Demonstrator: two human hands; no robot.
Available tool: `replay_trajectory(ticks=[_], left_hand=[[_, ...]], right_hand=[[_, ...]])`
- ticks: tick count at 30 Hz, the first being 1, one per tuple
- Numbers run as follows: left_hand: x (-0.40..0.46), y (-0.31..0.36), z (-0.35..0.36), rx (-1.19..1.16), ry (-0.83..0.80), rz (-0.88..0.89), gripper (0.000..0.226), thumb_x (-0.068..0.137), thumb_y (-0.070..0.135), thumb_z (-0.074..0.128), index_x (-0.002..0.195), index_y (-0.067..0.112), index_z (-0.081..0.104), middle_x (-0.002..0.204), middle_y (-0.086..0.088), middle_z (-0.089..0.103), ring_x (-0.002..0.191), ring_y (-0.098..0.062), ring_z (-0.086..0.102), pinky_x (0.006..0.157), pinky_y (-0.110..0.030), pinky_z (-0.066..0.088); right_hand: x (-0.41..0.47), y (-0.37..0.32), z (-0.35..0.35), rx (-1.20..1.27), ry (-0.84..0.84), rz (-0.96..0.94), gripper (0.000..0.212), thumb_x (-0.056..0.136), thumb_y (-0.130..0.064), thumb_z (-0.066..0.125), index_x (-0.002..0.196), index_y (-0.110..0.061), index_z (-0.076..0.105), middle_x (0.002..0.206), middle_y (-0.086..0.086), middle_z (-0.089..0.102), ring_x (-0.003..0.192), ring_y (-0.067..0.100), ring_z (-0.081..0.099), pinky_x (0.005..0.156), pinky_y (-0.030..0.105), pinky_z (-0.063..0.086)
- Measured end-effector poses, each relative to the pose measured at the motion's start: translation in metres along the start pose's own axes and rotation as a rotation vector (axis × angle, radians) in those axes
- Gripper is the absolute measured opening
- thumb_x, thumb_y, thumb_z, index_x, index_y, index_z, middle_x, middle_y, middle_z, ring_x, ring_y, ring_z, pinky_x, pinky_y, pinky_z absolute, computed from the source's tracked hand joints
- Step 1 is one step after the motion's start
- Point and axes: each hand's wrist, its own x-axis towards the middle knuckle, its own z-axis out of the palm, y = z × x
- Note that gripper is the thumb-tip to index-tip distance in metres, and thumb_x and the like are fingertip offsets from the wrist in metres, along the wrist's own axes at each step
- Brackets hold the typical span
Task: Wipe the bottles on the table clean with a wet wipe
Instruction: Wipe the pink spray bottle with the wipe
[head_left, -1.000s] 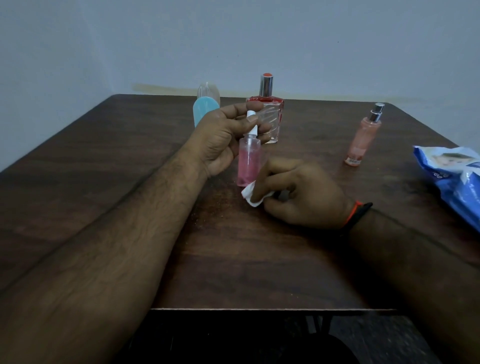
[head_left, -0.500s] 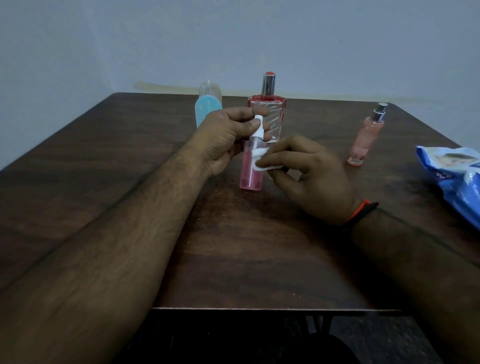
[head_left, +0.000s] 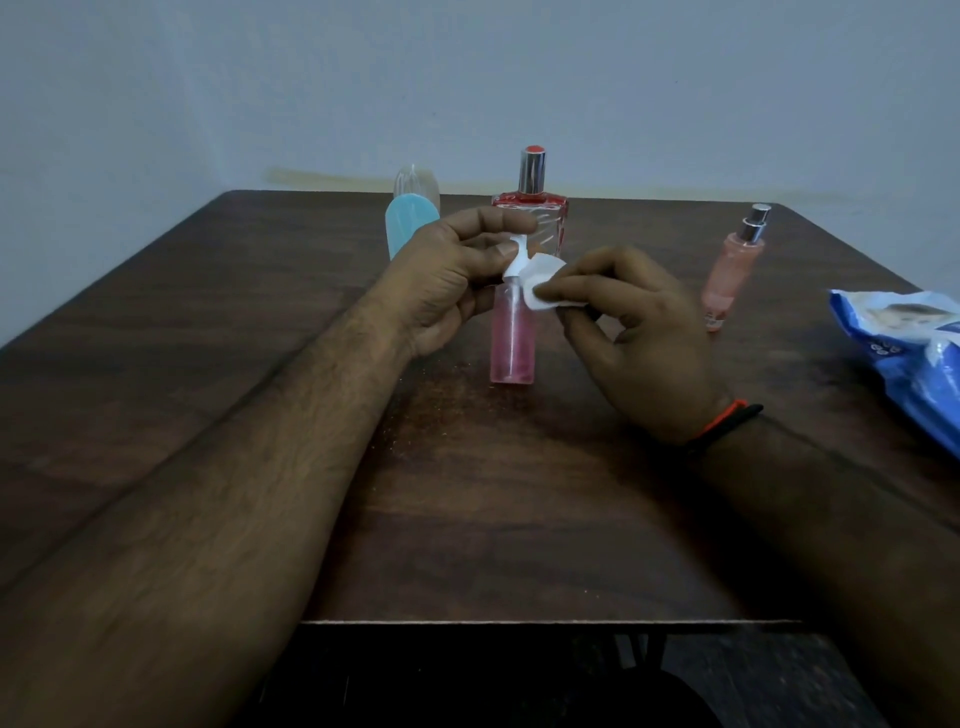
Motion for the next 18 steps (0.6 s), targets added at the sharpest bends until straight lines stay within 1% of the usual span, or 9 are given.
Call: replay_trajectory(ticks=[2,4,6,8,9,11,13,16,18], left_hand=[[-0.001,0.000,0.001,-0.003,-0.019,0.005,0.026,0.095,-0.005,0.050,0.098,0.012,0.069,0.099,-0.006,0.071,0.091,-0.018,0.071,0.077,-0.035,0.061],[0.000,-0.001,0.000,-0.012,-0.022,0.008,0.027,0.096,-0.005,0.050,0.098,0.012,0.070,0.100,-0.007,0.074,0.094,-0.019,0.072,0.077,-0.035,0.061],[0.001,-0.002,-0.003,-0.022,-0.015,0.004,0.026,0.096,-0.005,0.050,0.101,0.010,0.070,0.101,-0.007,0.075,0.098,-0.023,0.072,0.079,-0.037,0.061],[0.001,-0.002,-0.005,-0.022,-0.011,0.002,0.024,0.094,-0.004,0.053,0.102,0.011,0.070,0.104,-0.010,0.074,0.102,-0.028,0.071,0.085,-0.043,0.059],[0.001,-0.002,-0.005,-0.018,-0.016,0.006,0.023,0.093,-0.004,0.056,0.101,0.012,0.071,0.104,-0.010,0.073,0.101,-0.028,0.071,0.086,-0.045,0.059],[-0.001,0.000,-0.002,0.002,-0.030,0.026,0.021,0.091,-0.002,0.060,0.098,0.015,0.071,0.104,-0.010,0.071,0.094,-0.023,0.071,0.083,-0.042,0.059],[-0.003,0.002,0.002,0.014,-0.040,0.048,0.020,0.089,-0.001,0.063,0.098,0.016,0.070,0.104,-0.008,0.070,0.090,-0.019,0.071,0.077,-0.038,0.061],[-0.004,0.002,0.005,0.008,-0.029,0.060,0.020,0.085,0.000,0.067,0.097,0.015,0.069,0.094,-0.003,0.073,0.084,-0.016,0.072,0.067,-0.031,0.061],[-0.003,0.001,0.004,0.017,-0.004,0.065,0.021,0.083,0.001,0.070,0.098,0.015,0.070,0.089,-0.001,0.073,0.082,-0.014,0.071,0.065,-0.030,0.059]], right_hand=[[0.000,-0.001,0.001,0.007,-0.047,-0.009,0.019,0.089,-0.001,0.064,0.105,-0.005,0.075,0.105,0.009,0.065,0.095,0.017,0.062,0.082,0.018,0.049],[0.000,-0.004,0.001,0.034,-0.123,-0.052,0.018,0.090,-0.004,0.063,0.102,-0.005,0.075,0.105,0.008,0.065,0.096,0.019,0.063,0.082,0.025,0.052],[-0.001,-0.009,-0.001,0.066,-0.198,-0.094,0.019,0.088,-0.010,0.059,0.095,-0.006,0.077,0.100,0.007,0.066,0.092,0.020,0.063,0.078,0.032,0.054],[-0.002,-0.011,-0.002,0.071,-0.216,-0.123,0.021,0.086,-0.013,0.058,0.089,-0.006,0.077,0.095,0.007,0.066,0.086,0.021,0.064,0.074,0.035,0.054],[-0.002,-0.011,-0.002,0.063,-0.193,-0.123,0.020,0.086,-0.011,0.059,0.089,-0.005,0.077,0.095,0.008,0.066,0.086,0.021,0.063,0.074,0.035,0.054],[0.000,-0.008,-0.001,0.035,-0.106,-0.094,0.018,0.087,-0.005,0.061,0.095,-0.004,0.076,0.098,0.010,0.065,0.089,0.022,0.062,0.077,0.032,0.053],[0.001,-0.006,-0.001,-0.005,-0.049,-0.080,0.019,0.090,-0.004,0.061,0.102,-0.002,0.075,0.103,0.013,0.064,0.095,0.025,0.061,0.082,0.034,0.052],[0.001,-0.005,-0.001,-0.067,-0.102,-0.169,0.025,0.089,0.001,0.058,0.107,-0.005,0.075,0.108,0.012,0.065,0.098,0.028,0.058,0.083,0.035,0.047],[0.000,-0.005,-0.001,-0.090,-0.113,-0.206,0.027,0.087,0.005,0.058,0.105,-0.006,0.075,0.108,0.011,0.066,0.098,0.029,0.058,0.084,0.035,0.045]])
